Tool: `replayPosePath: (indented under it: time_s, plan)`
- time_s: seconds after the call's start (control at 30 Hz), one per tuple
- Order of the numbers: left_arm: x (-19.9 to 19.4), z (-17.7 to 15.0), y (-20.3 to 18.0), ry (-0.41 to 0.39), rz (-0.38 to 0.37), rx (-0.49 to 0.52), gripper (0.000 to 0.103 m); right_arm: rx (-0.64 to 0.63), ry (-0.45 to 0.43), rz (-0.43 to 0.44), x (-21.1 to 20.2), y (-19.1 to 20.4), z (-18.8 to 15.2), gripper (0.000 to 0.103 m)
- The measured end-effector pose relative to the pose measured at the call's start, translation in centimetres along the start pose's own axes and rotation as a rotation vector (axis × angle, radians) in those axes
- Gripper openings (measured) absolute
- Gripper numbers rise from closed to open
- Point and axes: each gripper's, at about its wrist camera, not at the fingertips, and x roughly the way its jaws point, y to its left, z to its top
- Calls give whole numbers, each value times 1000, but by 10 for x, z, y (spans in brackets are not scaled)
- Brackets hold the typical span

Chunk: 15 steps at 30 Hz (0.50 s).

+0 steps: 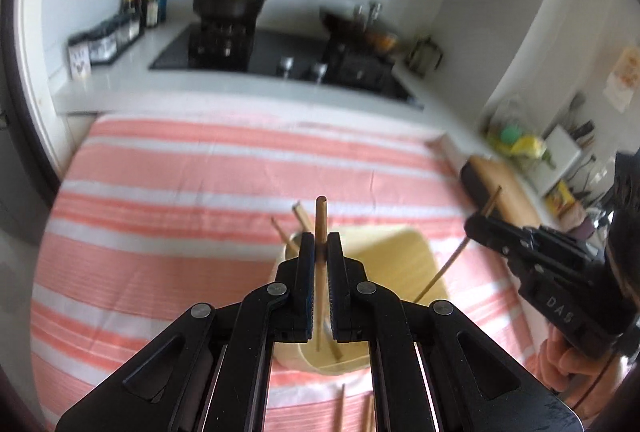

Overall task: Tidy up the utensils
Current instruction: 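Open both tools to drop the chopsticks into the holder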

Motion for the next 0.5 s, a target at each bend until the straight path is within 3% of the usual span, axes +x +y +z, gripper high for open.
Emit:
replayPosePath:
  time_s: [0.07, 0.13, 0.2, 0.23, 0.33, 0.43, 0.5]
  plan:
    - [4, -5, 1, 18, 15, 0, 9, 24, 40, 16, 13, -1, -4, 7]
    - [0, -8, 4, 21, 1, -15, 30, 44, 38, 24, 16, 0, -5, 9]
    - [-16, -17, 11, -5, -5, -39, 63, 68, 4, 30, 9, 0, -8, 22]
    - [-21, -21, 15, -15, -3, -44, 67, 92, -33, 42, -3, -1, -10, 27]
    - [-44, -47, 29, 10, 6, -18, 69, 126, -92, 58, -32, -4, -17, 28]
    - [-69, -82, 45, 67, 63, 49, 71, 84, -128, 26, -68, -4, -36, 34]
    - [-86, -112, 55, 106, 99, 93, 78, 38, -118, 0, -86, -2, -54, 39]
